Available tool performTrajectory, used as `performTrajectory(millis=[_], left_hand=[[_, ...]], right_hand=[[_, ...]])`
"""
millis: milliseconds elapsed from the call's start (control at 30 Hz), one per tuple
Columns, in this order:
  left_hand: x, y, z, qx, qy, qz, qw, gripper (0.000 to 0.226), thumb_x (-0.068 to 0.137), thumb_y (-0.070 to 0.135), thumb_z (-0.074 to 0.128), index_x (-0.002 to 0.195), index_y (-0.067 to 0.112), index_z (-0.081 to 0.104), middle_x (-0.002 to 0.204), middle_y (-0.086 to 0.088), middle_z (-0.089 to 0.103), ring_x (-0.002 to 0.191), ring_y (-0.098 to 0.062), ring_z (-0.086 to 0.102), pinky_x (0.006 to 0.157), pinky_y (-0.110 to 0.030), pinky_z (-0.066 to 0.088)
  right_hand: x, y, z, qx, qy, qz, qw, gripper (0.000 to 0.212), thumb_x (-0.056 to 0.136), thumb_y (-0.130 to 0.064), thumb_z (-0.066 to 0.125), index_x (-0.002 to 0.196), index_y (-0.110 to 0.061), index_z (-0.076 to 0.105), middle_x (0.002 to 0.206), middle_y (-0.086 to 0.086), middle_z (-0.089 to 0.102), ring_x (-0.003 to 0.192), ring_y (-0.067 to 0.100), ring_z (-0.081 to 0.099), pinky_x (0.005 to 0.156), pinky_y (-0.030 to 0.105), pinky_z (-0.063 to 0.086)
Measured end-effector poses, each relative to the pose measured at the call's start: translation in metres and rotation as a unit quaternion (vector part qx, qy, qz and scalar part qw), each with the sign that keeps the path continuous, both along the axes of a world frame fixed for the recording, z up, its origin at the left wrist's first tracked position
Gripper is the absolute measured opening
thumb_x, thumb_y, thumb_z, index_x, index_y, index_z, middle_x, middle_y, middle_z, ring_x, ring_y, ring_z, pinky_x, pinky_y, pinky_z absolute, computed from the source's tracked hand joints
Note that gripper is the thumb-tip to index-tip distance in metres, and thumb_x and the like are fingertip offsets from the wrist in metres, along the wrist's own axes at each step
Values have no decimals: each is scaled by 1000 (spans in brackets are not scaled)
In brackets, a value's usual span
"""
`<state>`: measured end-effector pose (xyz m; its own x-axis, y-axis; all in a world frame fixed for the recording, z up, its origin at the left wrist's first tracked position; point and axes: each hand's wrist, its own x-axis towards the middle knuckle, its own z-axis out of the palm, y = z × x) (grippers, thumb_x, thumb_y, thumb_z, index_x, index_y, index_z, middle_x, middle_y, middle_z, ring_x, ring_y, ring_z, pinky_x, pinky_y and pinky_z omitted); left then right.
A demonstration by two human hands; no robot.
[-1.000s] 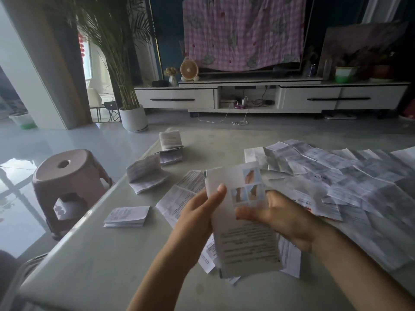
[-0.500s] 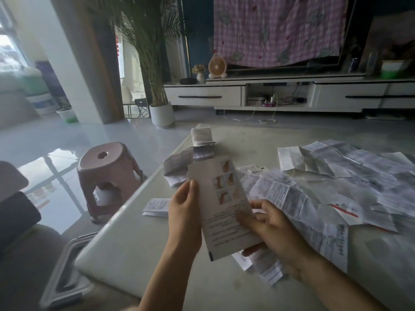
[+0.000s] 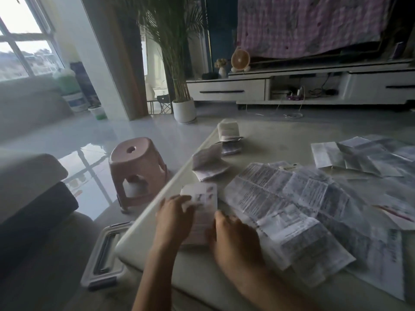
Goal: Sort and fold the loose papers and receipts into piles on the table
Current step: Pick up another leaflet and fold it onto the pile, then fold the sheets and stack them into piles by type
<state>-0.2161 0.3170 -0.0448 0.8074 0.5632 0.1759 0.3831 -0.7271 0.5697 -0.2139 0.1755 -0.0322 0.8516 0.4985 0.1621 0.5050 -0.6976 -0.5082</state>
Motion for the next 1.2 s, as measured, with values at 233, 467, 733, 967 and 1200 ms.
performTrajectory(millis=[233, 467, 733, 967, 1200], left_hand=[[-3, -35, 9, 80, -80, 4, 994, 32, 93, 18, 52, 125, 15, 57, 141, -6, 46, 142, -28, 20, 116, -42, 14], [7, -111, 2, -5, -139, -225, 964, 29, 92, 22, 54, 120, 17, 61, 130, 5, 56, 134, -12, 33, 113, -21, 18], [15, -125, -17, 59, 34, -367, 928, 86, 63, 70, 50, 130, 16, 51, 139, -1, 46, 129, -18, 34, 107, -25, 20], [15, -120, -13, 40, -35, -388, 920, 34, 79, 32, 64, 111, 18, 68, 124, -1, 60, 120, -15, 47, 103, -13, 23], [20, -120, 7, -145, -104, -299, 938, 21, 82, 20, 68, 102, 12, 67, 93, -2, 71, 85, -11, 64, 78, -21, 49]], right_hand=[[33, -67, 18, 66, 0, 4, 998, 10, 90, -32, 57, 88, -22, 61, 84, -6, 67, 75, 11, 63, 67, 25, 52], [74, -142, 9, 39, 54, -38, 997, 52, 79, -38, 69, 125, -27, 47, 113, -7, 48, 108, 9, 47, 84, 20, 39], [68, -153, 3, -113, 46, 139, 983, 69, 84, -12, 53, 143, -34, 25, 153, -15, 15, 142, 1, 2, 113, 17, 1], [72, -156, -9, -76, -29, 130, 988, 31, 90, -24, 56, 120, -29, 60, 129, -15, 54, 124, 1, 41, 112, 23, 20], [73, -155, 7, 179, 3, 44, 983, 10, 86, -10, 63, 86, -17, 70, 84, -9, 70, 83, -1, 63, 72, 9, 47]])
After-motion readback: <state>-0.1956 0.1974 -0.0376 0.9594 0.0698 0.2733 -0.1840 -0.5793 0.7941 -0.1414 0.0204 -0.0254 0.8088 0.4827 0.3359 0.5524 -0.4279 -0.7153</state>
